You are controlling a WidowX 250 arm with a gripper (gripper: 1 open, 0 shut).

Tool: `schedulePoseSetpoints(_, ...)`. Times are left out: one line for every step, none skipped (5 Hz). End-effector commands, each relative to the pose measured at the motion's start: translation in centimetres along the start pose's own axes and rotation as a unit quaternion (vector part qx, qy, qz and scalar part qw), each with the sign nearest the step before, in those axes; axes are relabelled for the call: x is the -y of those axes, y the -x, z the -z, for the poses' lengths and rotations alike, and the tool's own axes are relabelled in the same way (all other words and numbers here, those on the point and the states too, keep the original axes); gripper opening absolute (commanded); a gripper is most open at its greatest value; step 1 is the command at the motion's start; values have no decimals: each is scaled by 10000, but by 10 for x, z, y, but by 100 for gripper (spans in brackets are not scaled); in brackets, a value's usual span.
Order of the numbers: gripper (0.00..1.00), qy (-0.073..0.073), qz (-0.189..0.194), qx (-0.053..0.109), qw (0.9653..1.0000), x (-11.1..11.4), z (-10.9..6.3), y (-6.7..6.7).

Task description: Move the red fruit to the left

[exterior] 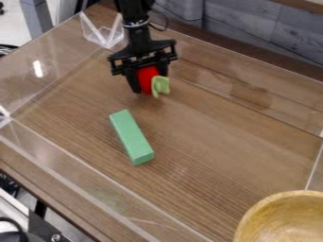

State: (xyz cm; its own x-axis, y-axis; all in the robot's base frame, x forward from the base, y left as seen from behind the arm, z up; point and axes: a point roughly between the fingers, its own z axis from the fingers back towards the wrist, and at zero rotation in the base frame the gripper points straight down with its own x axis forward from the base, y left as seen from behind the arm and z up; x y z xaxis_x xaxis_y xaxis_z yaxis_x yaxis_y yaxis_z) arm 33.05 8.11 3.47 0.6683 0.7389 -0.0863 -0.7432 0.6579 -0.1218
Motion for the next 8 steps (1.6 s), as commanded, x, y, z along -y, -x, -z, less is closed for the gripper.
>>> schedulePoseSetpoints(0,132,-114,223,9996,4,-9,-8)
schedulePoseSetpoints(0,135,-273,221,9993,-1,-2,-11)
schedulePoseSetpoints(0,370,-388,131,9985,5,-25,-21)
schedulePoseSetpoints(0,613,-372,14,9974,-2,-47,-22)
schedulePoseSetpoints(0,727,-327,-100,9968,-5,-59,-18)
schedulePoseSetpoints(0,782,-216,-206,9965,-5,-76,-18)
schedulePoseSetpoints(0,798,-121,-272,9964,-5,-87,-20)
schedulePoseSetpoints(0,804,-14,-338,9962,-4,-98,-23)
